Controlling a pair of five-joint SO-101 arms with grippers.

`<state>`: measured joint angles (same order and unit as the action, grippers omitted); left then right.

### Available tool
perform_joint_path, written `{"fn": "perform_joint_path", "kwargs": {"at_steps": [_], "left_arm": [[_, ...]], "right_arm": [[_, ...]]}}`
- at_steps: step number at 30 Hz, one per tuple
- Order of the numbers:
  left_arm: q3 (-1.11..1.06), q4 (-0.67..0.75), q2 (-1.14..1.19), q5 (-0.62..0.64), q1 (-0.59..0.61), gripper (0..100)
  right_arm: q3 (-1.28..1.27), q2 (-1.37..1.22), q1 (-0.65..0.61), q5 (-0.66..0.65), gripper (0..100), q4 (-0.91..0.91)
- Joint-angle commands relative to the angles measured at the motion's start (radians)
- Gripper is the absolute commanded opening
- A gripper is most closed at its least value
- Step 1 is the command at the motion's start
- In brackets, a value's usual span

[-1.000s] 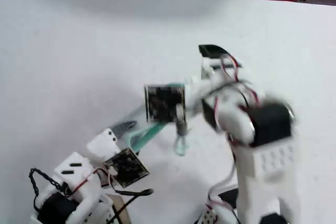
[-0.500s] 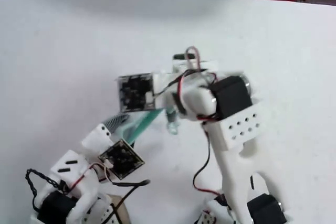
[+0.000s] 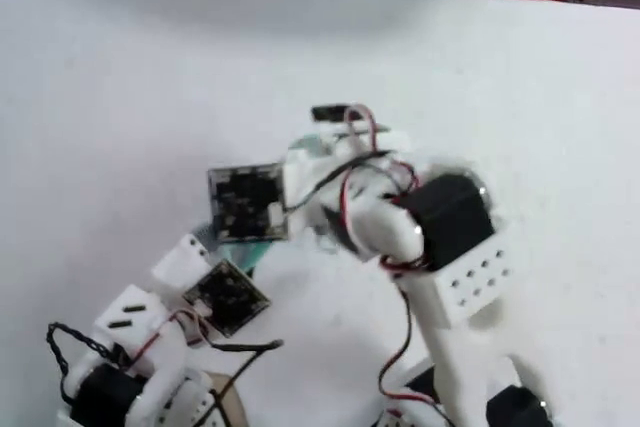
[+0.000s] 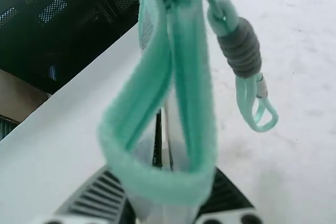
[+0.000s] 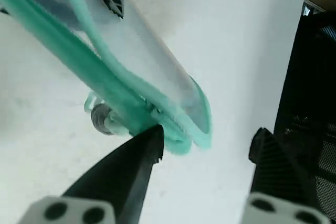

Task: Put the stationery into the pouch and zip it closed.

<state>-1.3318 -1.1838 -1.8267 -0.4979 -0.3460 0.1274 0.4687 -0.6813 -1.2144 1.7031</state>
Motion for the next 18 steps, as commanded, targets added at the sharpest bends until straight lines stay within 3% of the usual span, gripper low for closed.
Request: {"fn": "perform_joint_path", "kwargs": {"at_steps": [1,5,9,12,18], "left_arm": [[0.002,0.012,0.004,0.017,0.018,2],[0.002,0.012,0.004,0.017,0.019,2],[0.0,0.009,0.004,0.017,0.021,2],[0.0,0.008,0.004,0.017,0.018,2],[0.0,0.014,0.004,0.017,0.018,2]], "right_arm": [[-0.021,0.018,-0.097,0.049,26.9,0.015],[-0.018,0.088,-0.084,0.029,26.9,0.012],[-0.017,0.128,0.091,-0.103,26.9,0.008],[-0.005,0.117,0.182,-0.126,26.9,-0.018],[0.018,-0.005,0.216,-0.13,26.9,-0.033]]}}
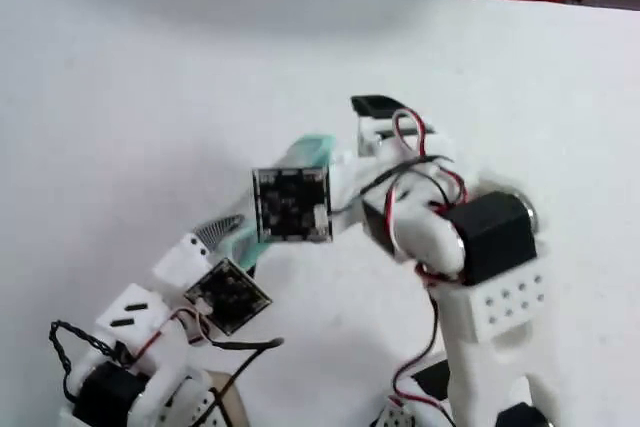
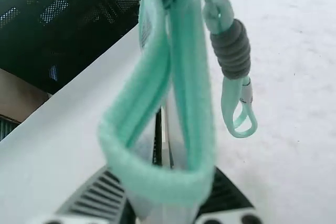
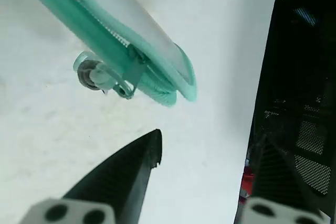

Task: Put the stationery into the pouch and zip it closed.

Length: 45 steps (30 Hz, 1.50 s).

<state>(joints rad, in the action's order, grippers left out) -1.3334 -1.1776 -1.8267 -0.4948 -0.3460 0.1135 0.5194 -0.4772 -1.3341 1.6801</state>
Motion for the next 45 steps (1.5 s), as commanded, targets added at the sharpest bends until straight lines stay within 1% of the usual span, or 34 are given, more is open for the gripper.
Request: {"fn": "perform_joint_path", "kwargs": {"at_steps": [1,4,6,10,12,14,16,19,21,28,29,30,32,33,34,35,36,37,38,40,43,45], "left_arm": [[0.002,0.008,0.004,0.014,0.018,2],[0.002,0.008,0.004,0.014,0.018,2],[0.0,0.008,0.004,0.014,0.018,2],[0.0,0.009,0.004,0.014,0.016,2],[0.0,0.009,0.004,0.014,0.016,2],[0.0,0.005,0.004,0.014,0.018,2],[0.0,0.003,0.004,0.014,0.018,2],[0.0,0.003,0.004,0.015,0.018,2],[0.0,0.005,0.004,0.015,0.018,2],[0.0,0.003,0.004,0.015,0.018,2],[0.0,0.003,0.004,0.015,0.018,2],[0.0,0.005,0.004,0.015,0.018,2],[0.0,0.008,0.004,0.015,0.018,2],[0.0,0.008,0.004,0.015,0.018,3],[0.0,0.009,0.004,0.015,0.018,3],[0.0,0.009,0.004,0.015,0.018,3],[0.002,0.009,0.004,0.015,0.018,3],[0.002,0.009,0.004,0.015,0.019,3],[0.002,0.008,0.004,0.015,0.024,5],[0.002,0.002,0.004,0.044,0.028,11],[0.008,0.002,0.004,0.216,0.09,24],[0.012,0.014,0.004,0.307,0.15,30]], "right_arm": [[0.032,-0.087,0.01,-0.011,27.0,0.008],[0.032,-0.131,-0.053,-0.002,26.9,0.039],[0.037,-0.125,-0.107,0.044,27.0,0.039],[0.049,-0.079,-0.26,0.112,27.0,0.039],[0.049,-0.058,-0.309,0.138,27.0,0.039],[0.049,-0.039,-0.309,0.141,27.0,0.039],[0.052,-0.038,-0.268,0.135,27.0,0.038],[0.046,-0.077,-0.209,0.075,27.0,0.038],[0.051,-0.13,-0.185,0.06,27.0,0.038],[0.103,-0.248,-0.182,0.058,26.2,0.03],[0.114,-0.249,-0.182,0.06,23.9,0.028],[0.123,-0.249,-0.182,0.06,19.3,0.025],[0.135,-0.251,-0.183,0.06,3.9,0.024],[0.141,-0.255,-0.183,0.066,0.1,0.024],[0.141,-0.257,-0.18,0.069,4.3,0.024],[0.138,-0.255,-0.179,0.069,5.7,0.024],[0.137,-0.255,-0.179,0.069,3.1,0.027],[0.137,-0.255,-0.179,0.069,1.1,0.03],[0.135,-0.252,-0.182,0.069,2.5,0.031],[0.121,-0.248,-0.185,0.071,2.0,0.031],[0.087,-0.226,-0.199,0.071,2.2,0.031],[0.06,-0.203,-0.202,0.071,2.2,0.031]]}}
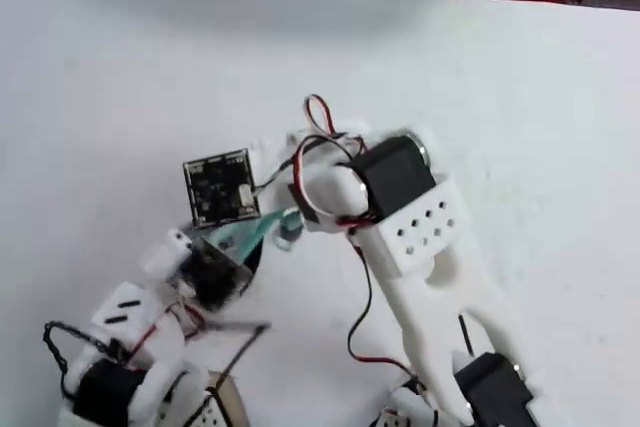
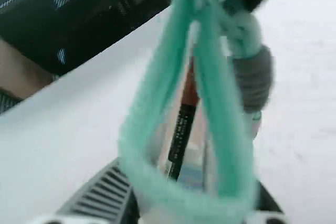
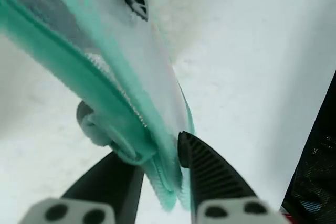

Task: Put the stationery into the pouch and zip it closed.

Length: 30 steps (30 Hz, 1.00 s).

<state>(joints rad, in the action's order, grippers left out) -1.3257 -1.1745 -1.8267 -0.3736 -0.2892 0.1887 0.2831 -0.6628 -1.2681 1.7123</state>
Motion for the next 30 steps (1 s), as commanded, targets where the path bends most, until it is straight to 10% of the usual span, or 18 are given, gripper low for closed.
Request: {"fn": "perform_joint_path", "kwargs": {"at_steps": [1,22,30], "left_arm": [[0.014,0.018,0.004,0.203,0.111,31],[0.457,-0.08,0.01,0.241,0.18,32],[0.29,0.043,0.01,0.384,-0.036,31]], "right_arm": [[-0.028,0.042,-0.015,0.005,2.2,-0.004],[0.098,0.064,0.022,0.612,2.1,-0.025],[0.115,0.053,0.025,0.736,2.1,-0.015]]}}
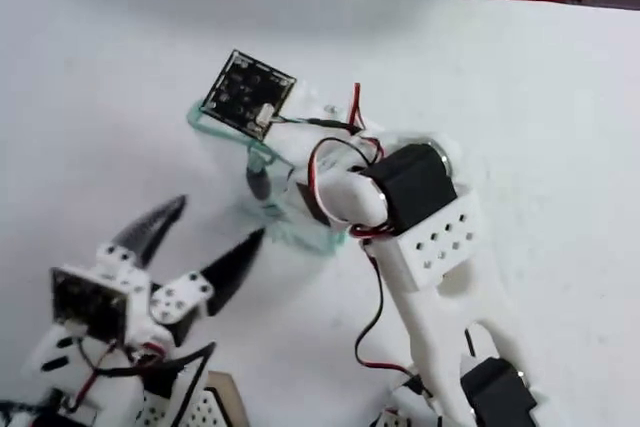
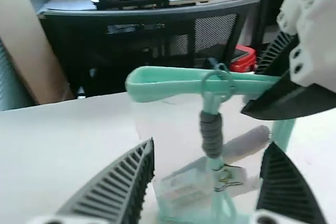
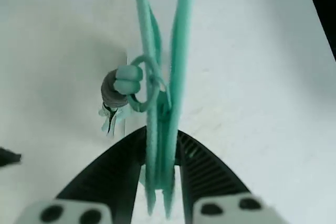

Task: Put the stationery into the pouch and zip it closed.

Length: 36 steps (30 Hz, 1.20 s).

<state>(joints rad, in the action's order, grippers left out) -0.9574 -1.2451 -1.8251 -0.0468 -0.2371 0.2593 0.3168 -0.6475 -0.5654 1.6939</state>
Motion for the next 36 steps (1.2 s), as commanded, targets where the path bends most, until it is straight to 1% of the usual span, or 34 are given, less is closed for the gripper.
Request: {"fn": "perform_joint_path", "kwargs": {"at_steps": [1,4,9,13,18,22,25,28,31,33,36], "left_arm": [[-0.11,0.157,0.008,0.072,-0.085,31],[-0.187,0.256,0.01,0.077,-0.082,31],[-0.229,0.358,0.01,0.075,-0.084,28],[-0.295,0.417,0.01,0.074,-0.082,28],[-0.374,0.457,0.01,0.072,-0.082,28],[-0.437,0.546,0.012,0.002,-0.081,27],[-0.446,0.559,0.012,-0.009,-0.065,25],[-0.428,0.559,0.012,-0.011,-0.045,24],[-0.43,0.559,0.013,-0.011,-0.051,24],[-0.417,0.563,0.042,-0.011,-0.051,24],[-0.382,0.615,0.143,-0.008,-0.053,24]], "right_arm": [[0.044,0.022,0.01,0.038,2.1,0.004],[0.044,0.028,0.008,0.044,2.1,0.004],[0.021,0.021,0.007,0.061,2.1,-0.004],[-0.04,0.028,0.002,0.057,2.1,-0.028],[-0.069,0.028,0.005,0.057,2.1,-0.047],[-0.068,0.03,0.002,0.057,2.1,-0.047],[-0.071,0.03,0.008,0.057,2.1,-0.047],[-0.072,0.03,0.008,0.055,2.1,-0.047],[-0.072,0.03,0.008,0.055,2.1,-0.047],[-0.072,0.03,0.008,0.055,2.1,-0.047],[-0.074,0.03,0.005,0.055,2.1,-0.047]]}}
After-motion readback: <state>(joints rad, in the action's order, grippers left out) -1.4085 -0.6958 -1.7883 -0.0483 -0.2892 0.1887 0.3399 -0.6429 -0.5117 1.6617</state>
